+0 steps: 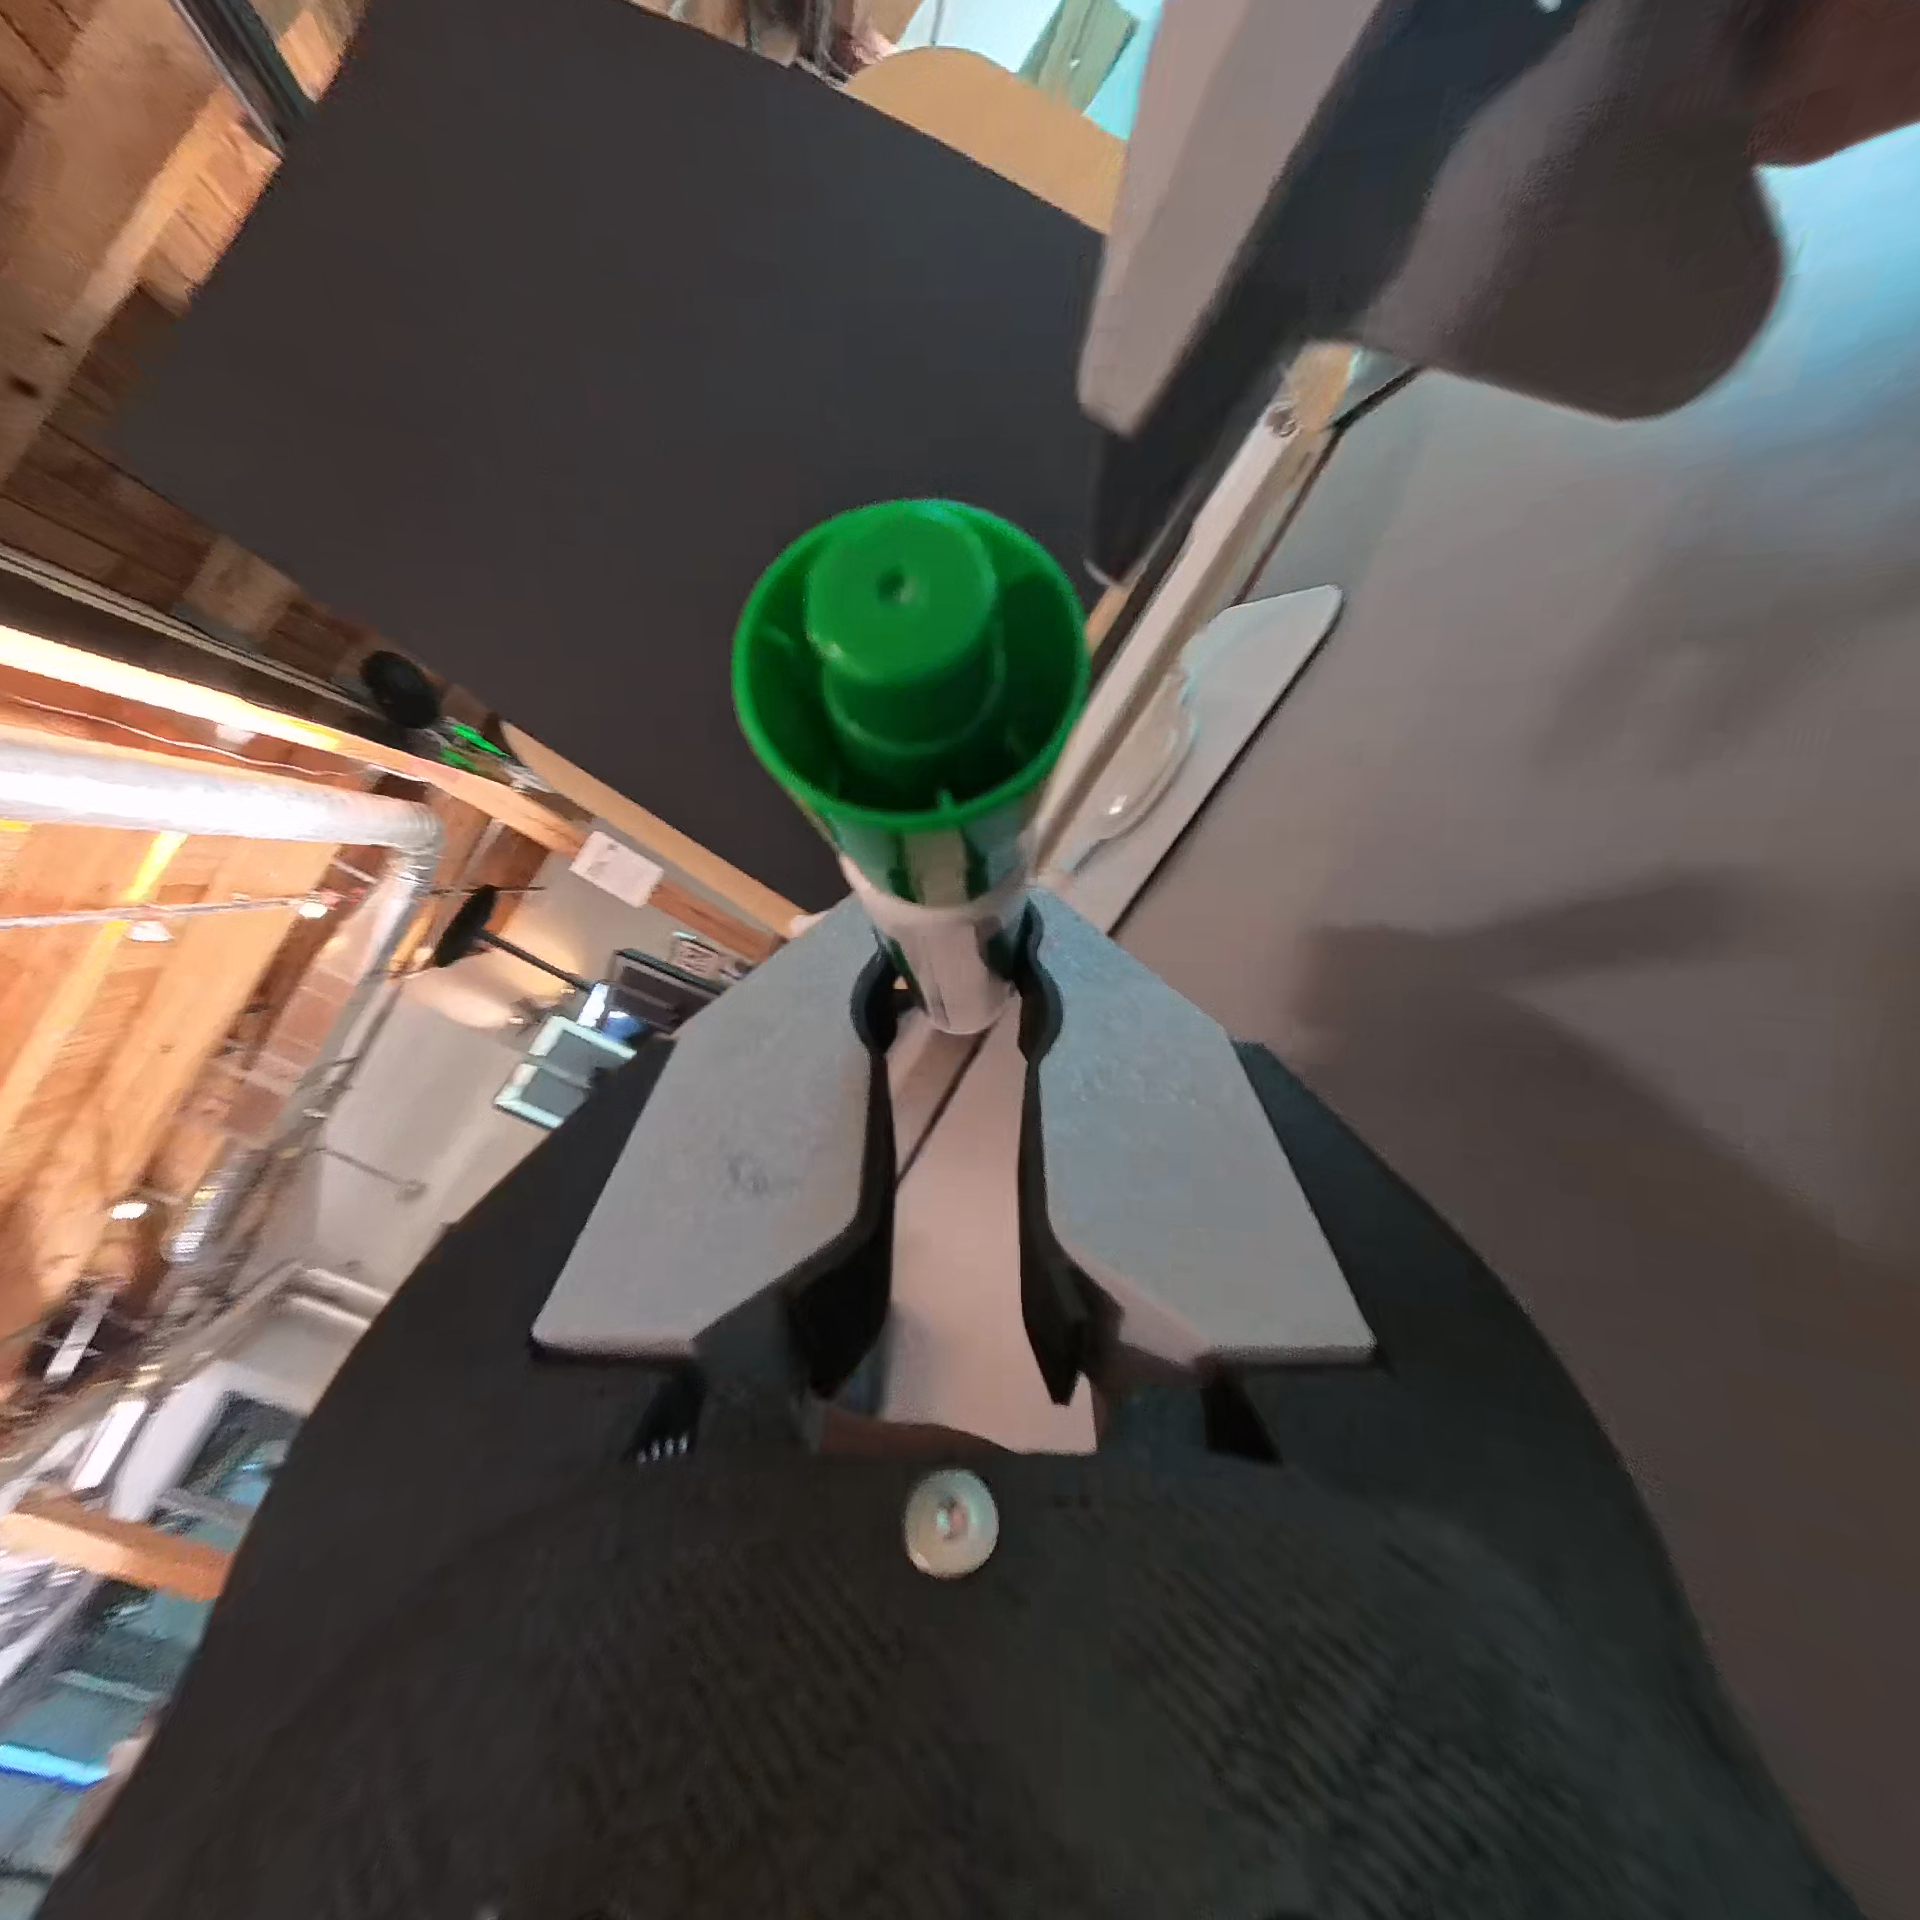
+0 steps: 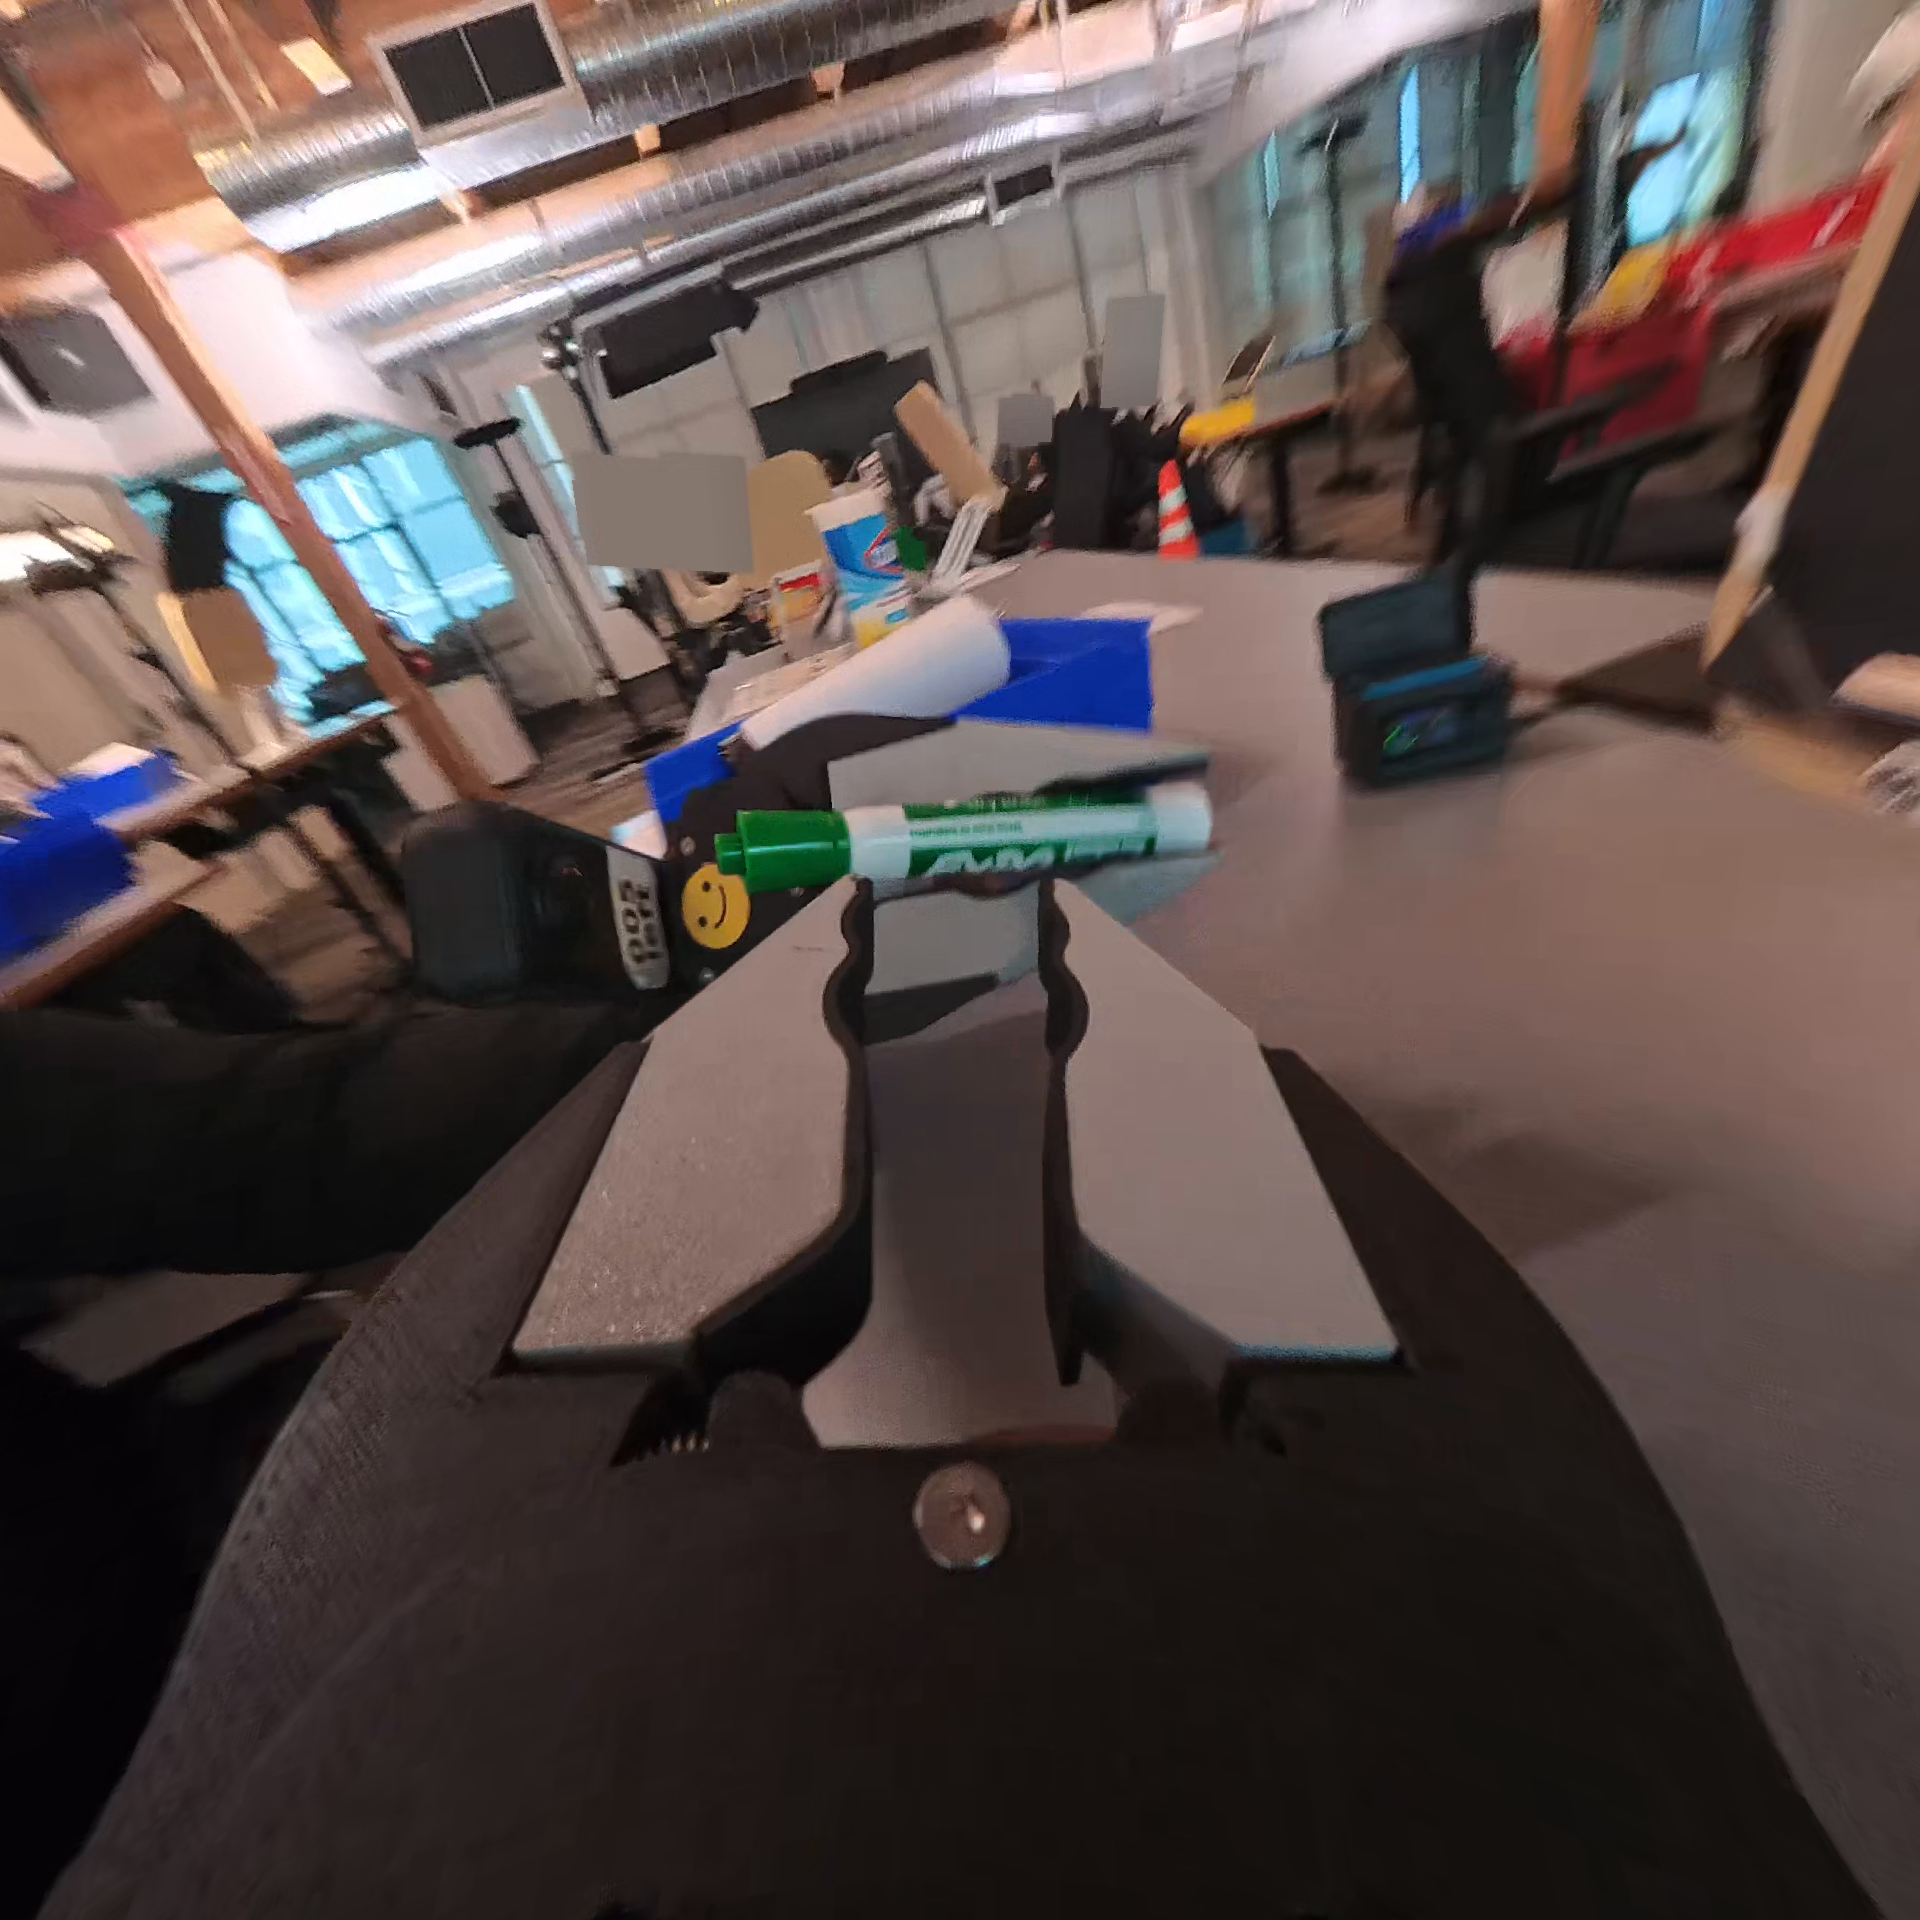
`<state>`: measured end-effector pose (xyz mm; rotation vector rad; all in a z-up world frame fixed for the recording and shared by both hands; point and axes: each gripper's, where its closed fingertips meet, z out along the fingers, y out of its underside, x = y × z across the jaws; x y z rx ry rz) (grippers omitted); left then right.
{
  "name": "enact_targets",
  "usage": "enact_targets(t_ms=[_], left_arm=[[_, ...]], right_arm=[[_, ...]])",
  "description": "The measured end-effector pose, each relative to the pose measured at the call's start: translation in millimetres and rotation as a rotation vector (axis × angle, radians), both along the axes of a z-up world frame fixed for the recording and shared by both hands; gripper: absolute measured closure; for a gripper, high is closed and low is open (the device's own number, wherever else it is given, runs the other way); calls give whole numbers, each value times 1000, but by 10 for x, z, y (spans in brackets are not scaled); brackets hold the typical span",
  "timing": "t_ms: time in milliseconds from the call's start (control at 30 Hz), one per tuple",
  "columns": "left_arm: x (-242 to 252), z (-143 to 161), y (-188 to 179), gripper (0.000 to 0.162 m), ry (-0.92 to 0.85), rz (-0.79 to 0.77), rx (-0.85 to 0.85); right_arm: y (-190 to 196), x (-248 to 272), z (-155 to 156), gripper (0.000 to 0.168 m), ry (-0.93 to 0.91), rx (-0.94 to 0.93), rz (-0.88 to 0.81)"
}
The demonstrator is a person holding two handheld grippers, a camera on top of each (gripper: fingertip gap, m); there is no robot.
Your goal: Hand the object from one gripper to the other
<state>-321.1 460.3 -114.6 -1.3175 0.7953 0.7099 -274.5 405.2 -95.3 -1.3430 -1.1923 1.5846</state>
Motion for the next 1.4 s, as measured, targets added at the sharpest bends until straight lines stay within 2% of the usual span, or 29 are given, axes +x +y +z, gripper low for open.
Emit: enact_targets(t_ms=[100,267,467,500,600,800,867,1067,1167,1233,1300,1400], left_arm=[[-58,120,-32,145,99,51,99],[108,213,-120,145,291,31,217],[286,114,-65,145,416,49,213],[280,111,-57,145,410,52,211],[267,11,-23,141,301,15,117],[239,-83,-43,114,-82,-136,-78],[230,-98,-39,112,-141,-156,-110],[201,-172,1,112,-68,-110,-126],[40,-176,42,103,80,9,-89],[-56,-183,64,100,62,40,-98],[-78,-168,65,97,-69,8,-125],[107,-89,-15,102,-351,-182,-186]], right_arm=[[-213,-32,-31,133,-18,-237,211],[-231,-85,-47,132,-24,-473,287],[-296,-133,-164,134,-90,-466,296],[-270,-140,-186,140,-93,-450,275],[-228,-146,-262,141,-130,-420,241],[-2,-105,-316,148,-122,-443,155],[4,-116,-313,148,-120,-414,143],[54,-133,-403,149,-154,-405,108],[103,-101,-444,151,-164,-452,112],[175,-64,-394,153,-132,-444,87],[236,-32,-359,153,-110,-425,57],[304,-27,-277,153,-60,-364,3]])
